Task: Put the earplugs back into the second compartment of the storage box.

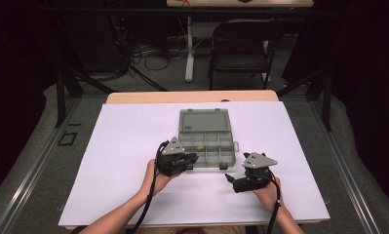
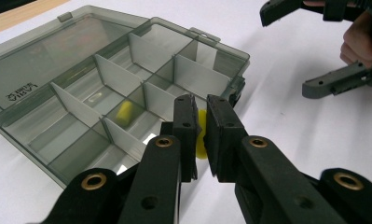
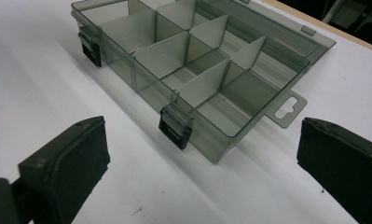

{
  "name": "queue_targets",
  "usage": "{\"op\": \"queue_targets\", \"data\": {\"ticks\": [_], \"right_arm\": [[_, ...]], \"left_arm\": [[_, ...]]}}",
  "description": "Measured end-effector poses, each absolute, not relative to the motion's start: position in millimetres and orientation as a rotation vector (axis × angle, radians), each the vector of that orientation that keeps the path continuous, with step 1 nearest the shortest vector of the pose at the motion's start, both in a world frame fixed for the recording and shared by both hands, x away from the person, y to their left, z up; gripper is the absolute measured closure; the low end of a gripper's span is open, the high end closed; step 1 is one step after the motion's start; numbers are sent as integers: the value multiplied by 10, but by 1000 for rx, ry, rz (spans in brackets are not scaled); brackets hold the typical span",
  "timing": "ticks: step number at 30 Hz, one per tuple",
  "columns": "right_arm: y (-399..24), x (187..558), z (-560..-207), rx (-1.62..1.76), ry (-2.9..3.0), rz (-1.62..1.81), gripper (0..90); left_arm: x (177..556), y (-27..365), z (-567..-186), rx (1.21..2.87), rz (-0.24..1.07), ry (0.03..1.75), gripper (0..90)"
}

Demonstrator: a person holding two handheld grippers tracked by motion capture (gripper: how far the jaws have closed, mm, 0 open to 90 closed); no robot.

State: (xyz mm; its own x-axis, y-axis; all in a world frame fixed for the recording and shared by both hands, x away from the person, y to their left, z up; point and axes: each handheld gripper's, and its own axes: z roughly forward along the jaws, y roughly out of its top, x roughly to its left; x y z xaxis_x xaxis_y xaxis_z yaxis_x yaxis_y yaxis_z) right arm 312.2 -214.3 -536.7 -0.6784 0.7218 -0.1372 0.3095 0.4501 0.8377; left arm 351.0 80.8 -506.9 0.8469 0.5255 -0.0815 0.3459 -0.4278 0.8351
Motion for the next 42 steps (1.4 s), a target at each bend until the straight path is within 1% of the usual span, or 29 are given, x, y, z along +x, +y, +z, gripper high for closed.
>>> {"op": "queue_targets", "data": {"ticks": [14, 26, 34, 42], "right_arm": [[-2105, 3154, -5394, 862, 2233, 1136, 14], [-2151, 3160, -5385, 873, 2224, 1126, 14], [-2151, 3166, -5384, 860, 2223, 1131, 14], [-2134, 3166, -5374, 856, 2219, 1133, 16]], "left_arm": [[3707, 857, -4905, 2021, 299, 643, 824], [3926, 785, -4838, 1993, 306, 651, 824], [4058, 805, -4814, 1974, 326, 675, 824], [4174, 813, -4816, 1949, 317, 703, 824]]}}
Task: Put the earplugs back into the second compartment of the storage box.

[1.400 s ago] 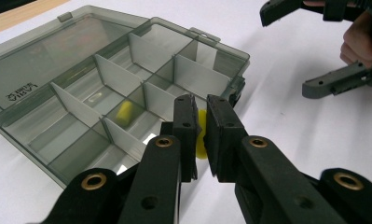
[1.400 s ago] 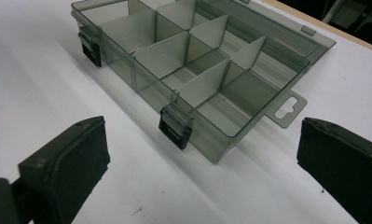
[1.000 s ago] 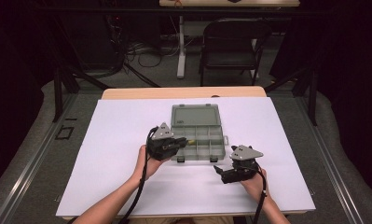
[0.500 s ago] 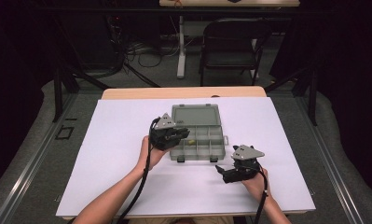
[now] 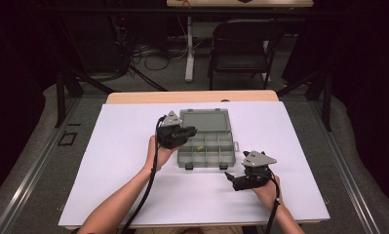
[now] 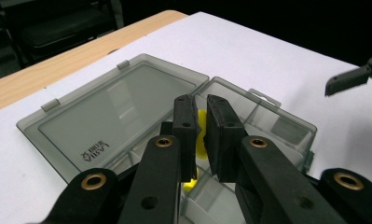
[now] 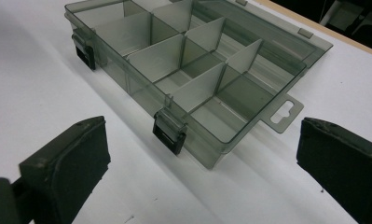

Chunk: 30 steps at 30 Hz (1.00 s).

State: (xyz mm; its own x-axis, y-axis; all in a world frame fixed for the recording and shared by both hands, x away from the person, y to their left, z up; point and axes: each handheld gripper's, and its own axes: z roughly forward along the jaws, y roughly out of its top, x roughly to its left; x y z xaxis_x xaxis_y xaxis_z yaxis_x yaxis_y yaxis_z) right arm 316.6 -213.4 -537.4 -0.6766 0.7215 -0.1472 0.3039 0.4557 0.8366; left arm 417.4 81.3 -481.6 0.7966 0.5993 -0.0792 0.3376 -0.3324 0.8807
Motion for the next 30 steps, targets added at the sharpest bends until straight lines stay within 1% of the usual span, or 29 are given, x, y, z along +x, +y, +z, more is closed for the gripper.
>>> {"op": "queue_targets", "data": {"ticks": [8, 21, 30], "right_arm": [[-2149, 3172, -5369, 847, 2220, 1141, 15], [-2142, 3148, -5366, 826, 2229, 1130, 15], [-2127, 3133, -5370, 820, 2235, 1127, 15]], "left_arm": [[4308, 778, -4903, 1948, 299, 732, 824], [4389, 711, -5046, 1966, 282, 761, 819], [4402, 641, -5156, 2022, 283, 753, 813]]}}
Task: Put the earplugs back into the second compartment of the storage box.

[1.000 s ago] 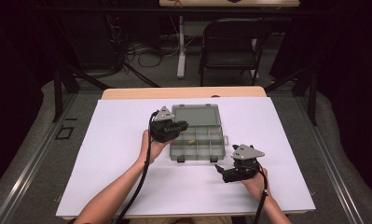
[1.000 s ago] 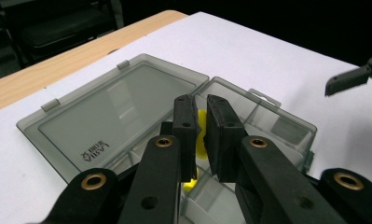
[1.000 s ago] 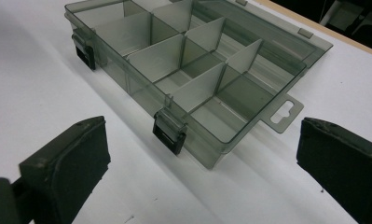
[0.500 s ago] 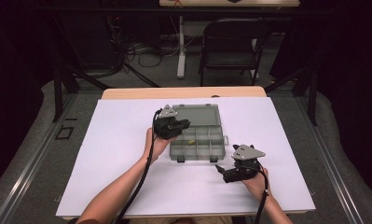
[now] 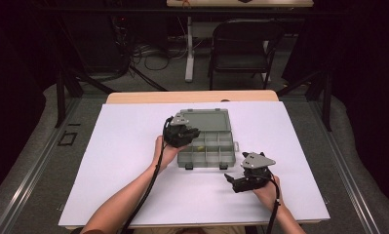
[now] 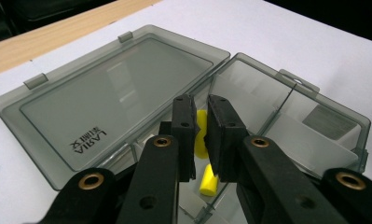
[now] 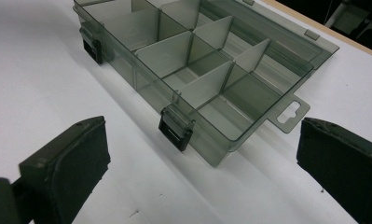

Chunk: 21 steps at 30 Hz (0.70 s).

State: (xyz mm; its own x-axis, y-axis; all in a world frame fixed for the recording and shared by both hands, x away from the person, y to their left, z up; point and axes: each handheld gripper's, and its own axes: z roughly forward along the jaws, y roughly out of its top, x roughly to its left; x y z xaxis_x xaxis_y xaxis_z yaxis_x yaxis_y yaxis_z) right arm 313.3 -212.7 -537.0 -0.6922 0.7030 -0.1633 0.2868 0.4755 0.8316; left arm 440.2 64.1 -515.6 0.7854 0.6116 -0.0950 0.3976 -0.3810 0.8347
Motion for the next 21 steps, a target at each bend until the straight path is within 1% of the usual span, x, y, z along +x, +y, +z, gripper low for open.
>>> {"op": "queue_targets", "data": {"ticks": [17, 21], "right_arm": [[-2120, 3128, -5389, 812, 2248, 1114, 15], [-2128, 3119, -5368, 804, 2236, 1111, 17]], "left_arm": [[4370, 512, -5298, 2129, 254, 737, 802], [4365, 503, -5308, 2138, 243, 732, 781]]}}
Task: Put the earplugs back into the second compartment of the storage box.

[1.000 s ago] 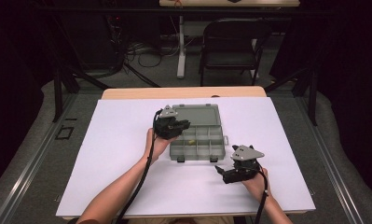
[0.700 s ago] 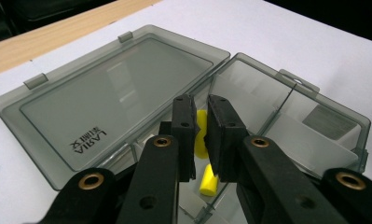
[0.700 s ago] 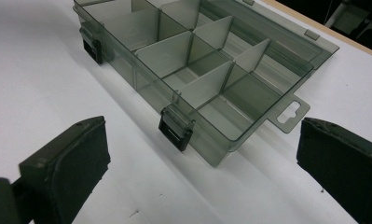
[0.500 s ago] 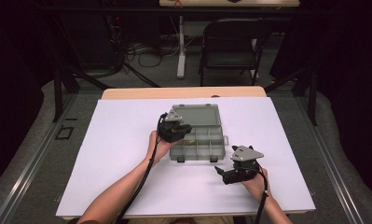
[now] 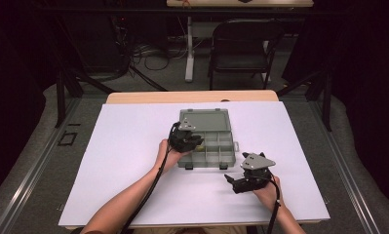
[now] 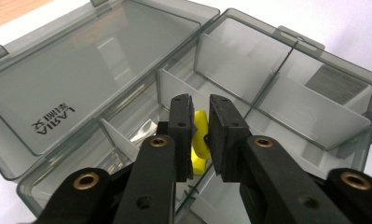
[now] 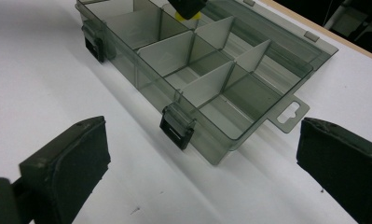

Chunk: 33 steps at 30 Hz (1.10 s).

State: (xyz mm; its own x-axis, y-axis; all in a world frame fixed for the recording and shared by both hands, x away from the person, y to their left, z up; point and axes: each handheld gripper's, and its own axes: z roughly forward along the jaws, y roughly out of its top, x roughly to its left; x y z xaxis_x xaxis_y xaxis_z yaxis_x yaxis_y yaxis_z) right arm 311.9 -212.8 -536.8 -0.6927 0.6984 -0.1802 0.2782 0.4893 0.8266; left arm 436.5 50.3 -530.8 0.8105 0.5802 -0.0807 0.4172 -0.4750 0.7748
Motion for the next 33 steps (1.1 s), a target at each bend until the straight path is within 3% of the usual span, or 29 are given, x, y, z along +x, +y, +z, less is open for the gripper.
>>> {"op": "queue_targets", "data": {"ticks": [6, 17, 23, 33], "right_arm": [[-2156, 3138, -5385, 822, 2241, 1104, 17], [-2168, 3140, -5380, 837, 2235, 1114, 17], [-2166, 3140, -5377, 833, 2232, 1109, 17], [-2152, 3142, -5390, 829, 2239, 1106, 17]], "left_arm": [[4351, 536, -5281, 2138, 235, 723, 654], [4292, 733, -5211, 2120, 246, 749, 318], [4264, 839, -5184, 2106, 237, 754, 196], [4187, 860, -5154, 2131, 287, 745, 119]]}}
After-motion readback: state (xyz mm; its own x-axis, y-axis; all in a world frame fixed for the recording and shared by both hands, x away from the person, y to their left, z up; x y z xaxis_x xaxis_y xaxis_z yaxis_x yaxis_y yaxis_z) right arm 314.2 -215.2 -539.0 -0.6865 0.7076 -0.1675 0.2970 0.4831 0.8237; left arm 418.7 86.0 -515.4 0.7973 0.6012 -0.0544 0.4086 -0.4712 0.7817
